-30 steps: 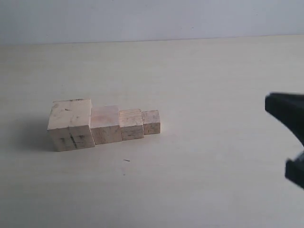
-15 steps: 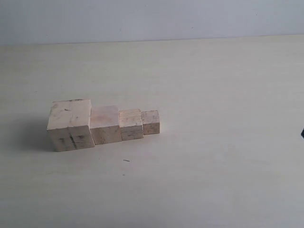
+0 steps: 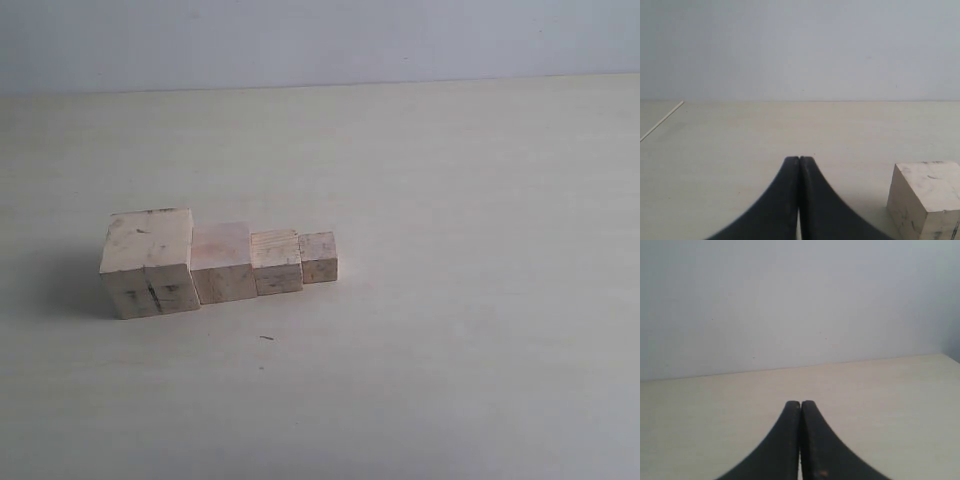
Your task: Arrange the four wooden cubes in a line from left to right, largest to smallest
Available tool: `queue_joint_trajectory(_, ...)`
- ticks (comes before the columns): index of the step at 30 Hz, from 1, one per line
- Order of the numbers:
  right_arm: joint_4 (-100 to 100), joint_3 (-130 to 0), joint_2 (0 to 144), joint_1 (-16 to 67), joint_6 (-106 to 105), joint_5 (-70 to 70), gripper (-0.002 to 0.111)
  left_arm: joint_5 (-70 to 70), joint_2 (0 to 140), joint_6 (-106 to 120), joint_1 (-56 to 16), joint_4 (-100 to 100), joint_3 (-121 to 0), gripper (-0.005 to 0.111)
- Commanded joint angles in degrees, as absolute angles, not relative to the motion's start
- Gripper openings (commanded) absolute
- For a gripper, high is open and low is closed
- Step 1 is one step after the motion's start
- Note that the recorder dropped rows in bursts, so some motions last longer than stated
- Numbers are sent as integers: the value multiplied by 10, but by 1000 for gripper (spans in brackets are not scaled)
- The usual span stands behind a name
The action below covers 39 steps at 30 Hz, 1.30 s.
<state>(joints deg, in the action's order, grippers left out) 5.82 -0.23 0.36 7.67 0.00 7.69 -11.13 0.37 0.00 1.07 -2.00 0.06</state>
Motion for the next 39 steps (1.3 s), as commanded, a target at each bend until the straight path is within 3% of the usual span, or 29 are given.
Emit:
queue_joint_trajectory(1,58,0,0,73,0,82,0,-110,0,0,12,-22,0,0)
queue_joint_trajectory(39,47,0,0,73,0,93,0,-110,0,0,12,-22,0,0)
